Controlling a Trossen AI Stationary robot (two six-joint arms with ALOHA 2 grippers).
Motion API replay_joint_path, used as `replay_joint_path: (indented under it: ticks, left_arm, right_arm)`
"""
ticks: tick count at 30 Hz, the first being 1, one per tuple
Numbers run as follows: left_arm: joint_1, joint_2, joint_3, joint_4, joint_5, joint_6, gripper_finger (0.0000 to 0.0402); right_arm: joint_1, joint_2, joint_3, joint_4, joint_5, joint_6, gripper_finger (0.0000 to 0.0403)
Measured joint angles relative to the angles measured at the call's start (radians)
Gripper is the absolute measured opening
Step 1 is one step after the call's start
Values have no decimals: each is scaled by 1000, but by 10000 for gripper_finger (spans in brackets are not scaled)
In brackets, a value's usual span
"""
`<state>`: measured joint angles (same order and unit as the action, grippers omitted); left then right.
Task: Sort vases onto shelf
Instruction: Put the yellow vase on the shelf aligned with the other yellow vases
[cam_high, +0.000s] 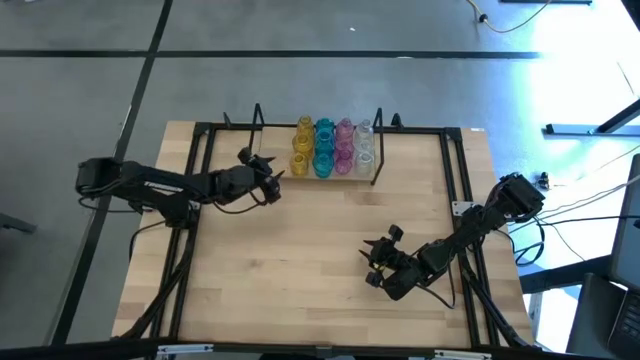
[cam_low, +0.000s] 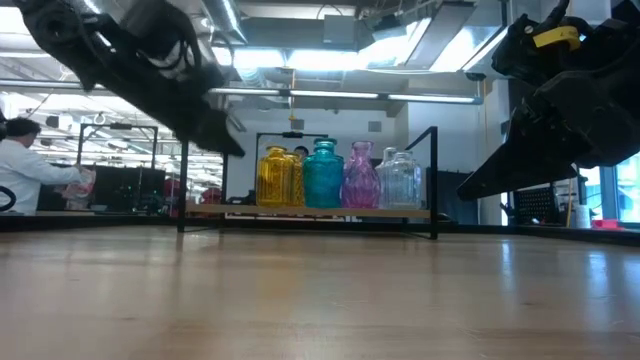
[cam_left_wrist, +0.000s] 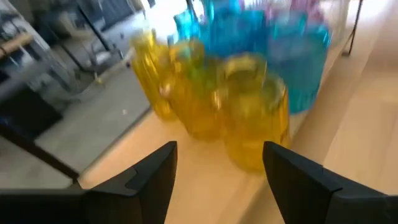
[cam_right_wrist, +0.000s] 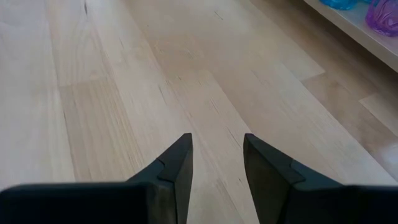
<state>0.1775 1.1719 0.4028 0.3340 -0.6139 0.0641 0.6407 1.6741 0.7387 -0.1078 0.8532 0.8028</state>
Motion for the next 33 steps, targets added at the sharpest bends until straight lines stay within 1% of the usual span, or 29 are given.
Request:
replay_joint_path:
  ticks: [3, 6, 10, 13, 15, 22, 25, 30, 33]
  left_arm:
    - [30, 42, -10, 2, 23, -9, 231]
    - [49, 86, -10, 46, 31, -17, 231]
    - [55, 140, -9, 121, 30, 3, 231]
    - [50, 161, -13, 120, 46, -1, 231]
    - [50, 156, -13, 125, 61, -9, 231]
    - [48, 157, -13, 127, 57, -6, 231]
    - [27, 143, -9, 118, 47, -1, 231]
    - [-44, 84, 24, 130, -26, 77, 231]
    - [-65, 61, 35, 125, -62, 106, 231]
  right_arm:
    - [0, 0, 0, 1, 0, 0, 127]
    - [0, 0, 0, 1, 0, 0, 127]
    - [0, 0, 0, 1, 1, -1, 127]
    - [0, 0, 0, 0, 3, -1, 127]
    - [0, 0, 0, 0, 4, -1, 127]
    - [0, 0, 0, -1, 8, -1, 127]
    - [0, 0, 0, -2, 8, -1, 127]
    - [0, 0, 0, -3, 10, -1, 127]
    - [0, 0, 0, -5, 11, -1, 127]
